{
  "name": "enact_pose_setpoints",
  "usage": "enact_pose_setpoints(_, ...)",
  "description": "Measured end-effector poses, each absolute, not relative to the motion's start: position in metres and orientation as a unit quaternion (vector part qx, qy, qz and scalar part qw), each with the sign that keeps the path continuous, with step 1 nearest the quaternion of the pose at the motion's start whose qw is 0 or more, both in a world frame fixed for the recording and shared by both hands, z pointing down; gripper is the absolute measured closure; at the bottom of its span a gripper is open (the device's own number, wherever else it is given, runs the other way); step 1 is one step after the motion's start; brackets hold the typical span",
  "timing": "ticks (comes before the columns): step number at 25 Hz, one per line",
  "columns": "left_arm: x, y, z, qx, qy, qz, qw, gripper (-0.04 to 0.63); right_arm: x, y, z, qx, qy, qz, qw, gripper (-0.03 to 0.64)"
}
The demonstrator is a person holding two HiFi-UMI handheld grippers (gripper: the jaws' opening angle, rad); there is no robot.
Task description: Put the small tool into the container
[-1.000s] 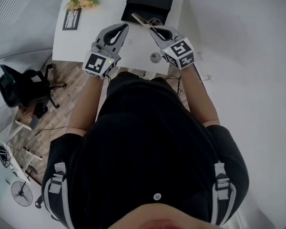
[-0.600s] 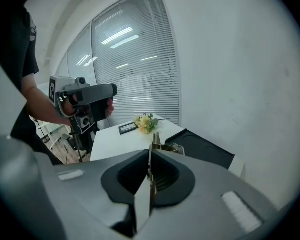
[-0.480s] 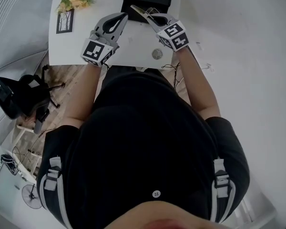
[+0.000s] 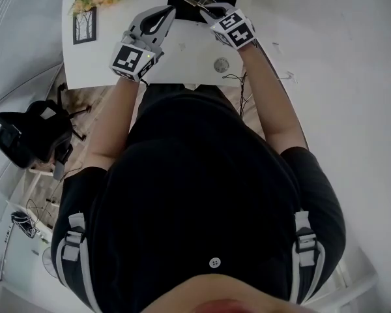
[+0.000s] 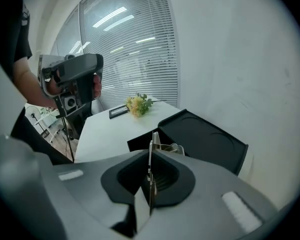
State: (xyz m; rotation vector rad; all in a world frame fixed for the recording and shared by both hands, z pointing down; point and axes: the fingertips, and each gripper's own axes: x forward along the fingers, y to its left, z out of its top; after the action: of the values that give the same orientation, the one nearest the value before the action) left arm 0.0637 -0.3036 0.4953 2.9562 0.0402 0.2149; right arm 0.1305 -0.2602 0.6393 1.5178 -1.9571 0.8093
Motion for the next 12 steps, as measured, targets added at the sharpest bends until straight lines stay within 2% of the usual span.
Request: enact_pose_setpoints(12, 0.077, -0.319, 0.515, 0.991, 0.029, 0.079, 0.108, 0.588, 0.128, -0.288, 0.688, 0.538, -0.721, 0.319, 0.298, 0.595)
